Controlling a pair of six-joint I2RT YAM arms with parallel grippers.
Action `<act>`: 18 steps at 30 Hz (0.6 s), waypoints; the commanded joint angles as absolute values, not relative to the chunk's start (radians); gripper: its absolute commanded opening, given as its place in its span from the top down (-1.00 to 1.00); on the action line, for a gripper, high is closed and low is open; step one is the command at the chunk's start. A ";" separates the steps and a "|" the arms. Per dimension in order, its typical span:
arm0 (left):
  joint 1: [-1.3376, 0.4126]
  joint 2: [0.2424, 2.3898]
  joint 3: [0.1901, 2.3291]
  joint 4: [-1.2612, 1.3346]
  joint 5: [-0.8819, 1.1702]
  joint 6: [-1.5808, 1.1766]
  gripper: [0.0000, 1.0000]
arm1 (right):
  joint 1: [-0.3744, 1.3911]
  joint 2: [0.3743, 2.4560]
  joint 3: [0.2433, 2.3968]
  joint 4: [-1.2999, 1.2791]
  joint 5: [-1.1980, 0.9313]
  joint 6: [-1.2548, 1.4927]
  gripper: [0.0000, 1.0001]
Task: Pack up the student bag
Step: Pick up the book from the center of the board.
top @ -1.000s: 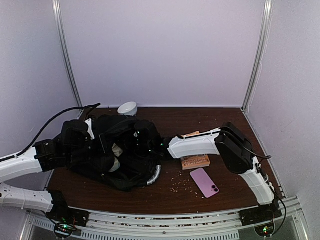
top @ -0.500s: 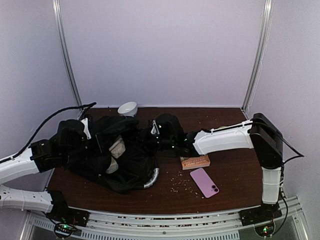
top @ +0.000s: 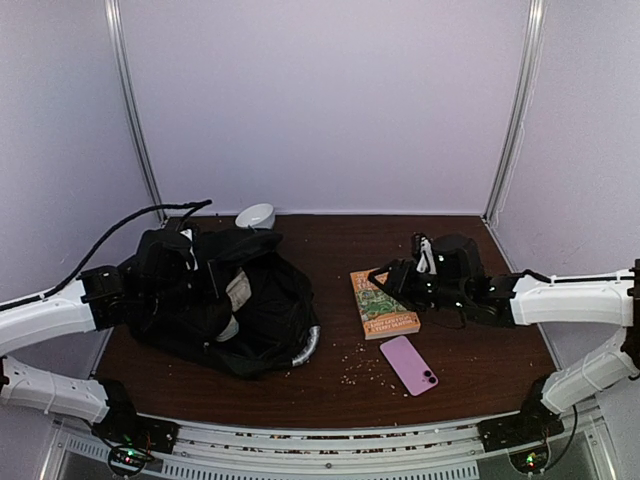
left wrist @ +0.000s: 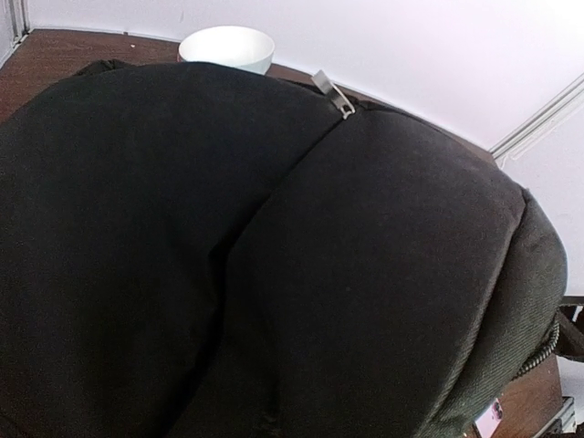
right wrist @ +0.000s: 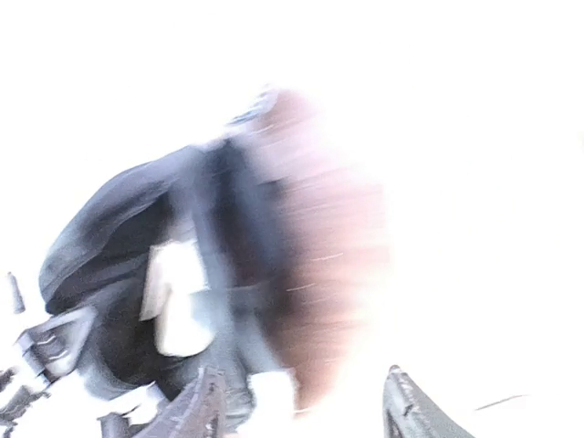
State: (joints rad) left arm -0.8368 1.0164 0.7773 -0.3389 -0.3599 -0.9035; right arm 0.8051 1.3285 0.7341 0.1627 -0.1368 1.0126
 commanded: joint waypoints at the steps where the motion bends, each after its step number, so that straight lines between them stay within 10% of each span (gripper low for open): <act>1: -0.824 1.063 0.768 -0.158 -0.375 -0.918 1.00 | 0.701 1.289 0.592 0.083 -0.051 0.933 -0.23; 18: -0.823 1.203 0.797 -0.329 -0.392 -0.901 1.00 | 0.597 1.427 0.485 0.210 -0.092 0.967 -0.39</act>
State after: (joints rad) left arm -0.8371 1.1446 0.7685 -0.2657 -0.3508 -0.9134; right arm 0.6033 1.3979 0.4911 0.1314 -0.0677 0.9569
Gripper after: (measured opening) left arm 0.061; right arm 0.707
